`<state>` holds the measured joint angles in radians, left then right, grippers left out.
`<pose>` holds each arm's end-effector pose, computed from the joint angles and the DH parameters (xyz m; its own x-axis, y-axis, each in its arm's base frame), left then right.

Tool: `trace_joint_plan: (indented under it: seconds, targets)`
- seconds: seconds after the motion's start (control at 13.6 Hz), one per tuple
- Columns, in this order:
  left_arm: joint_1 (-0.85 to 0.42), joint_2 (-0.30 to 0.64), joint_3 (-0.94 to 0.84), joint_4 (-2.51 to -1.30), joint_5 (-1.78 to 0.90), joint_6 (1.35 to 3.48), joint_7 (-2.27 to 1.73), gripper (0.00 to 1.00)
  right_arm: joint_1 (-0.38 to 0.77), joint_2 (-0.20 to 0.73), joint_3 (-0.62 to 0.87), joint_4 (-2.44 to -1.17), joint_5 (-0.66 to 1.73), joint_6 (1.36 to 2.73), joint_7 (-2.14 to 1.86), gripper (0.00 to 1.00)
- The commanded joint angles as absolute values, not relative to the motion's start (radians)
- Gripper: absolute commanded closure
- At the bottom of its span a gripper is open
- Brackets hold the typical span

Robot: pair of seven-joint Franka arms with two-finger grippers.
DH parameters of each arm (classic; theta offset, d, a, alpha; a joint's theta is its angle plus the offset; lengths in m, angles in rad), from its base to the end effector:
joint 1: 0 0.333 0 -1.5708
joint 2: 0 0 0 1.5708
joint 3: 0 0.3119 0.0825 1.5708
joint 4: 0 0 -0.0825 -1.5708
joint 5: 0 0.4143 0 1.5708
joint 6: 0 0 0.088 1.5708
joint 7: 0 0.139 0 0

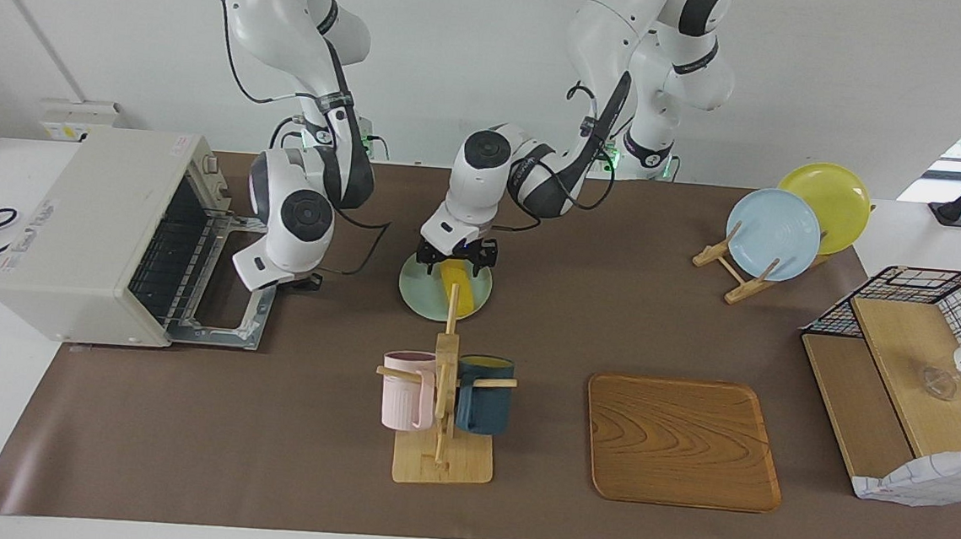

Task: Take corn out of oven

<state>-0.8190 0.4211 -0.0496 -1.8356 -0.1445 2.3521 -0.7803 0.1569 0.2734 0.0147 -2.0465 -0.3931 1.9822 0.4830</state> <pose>0.4341 -0.5192 0.2561 0.9995 0.0116 -0.0300 0.0162 -0.9877 0.1553 0.5627 0.0618 0.2340 0.9745 -0.1286 -0.1841 -0.0430 -0.9115 0.4091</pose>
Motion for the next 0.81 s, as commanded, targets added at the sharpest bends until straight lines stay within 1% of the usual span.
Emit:
trace_joint_plan:
  seconds: [0.0,0.15,0.22,0.37,0.51,0.59,0.73]
  targets:
    - [-0.844,0.417,-0.031,-1.844,-0.147,2.361,-0.793,0.56,0.127,0.207,0.017,-2.053,-0.449,1.954,0.382,1.00]
    - [-0.845,0.416,-0.029,-1.844,-0.147,2.361,-0.807,0.90,0.101,0.149,0.017,-2.037,-0.449,1.916,0.287,1.00]
    - [-0.845,0.416,-0.029,-1.842,-0.146,2.361,-0.825,1.00,0.080,0.115,0.017,-2.023,-0.446,1.899,0.215,1.00]
    - [-0.847,0.416,-0.026,-1.838,-0.134,2.347,-0.834,1.00,0.034,0.069,0.018,-2.003,-0.433,1.852,0.112,1.00]
    - [-0.832,0.410,-0.026,-1.787,-0.081,2.258,-0.833,1.00,0.002,0.039,0.018,-2.000,-0.433,1.819,0.065,1.00]
    - [-0.810,0.394,-0.017,-1.769,-0.080,2.216,-0.830,1.00,-0.020,0.029,0.018,-2.000,-0.433,1.818,0.034,1.00]
    - [-0.740,0.335,0.011,-1.747,-0.072,2.133,-0.787,1.00,-0.050,0.009,0.017,-2.000,-0.433,1.815,-0.017,1.00]
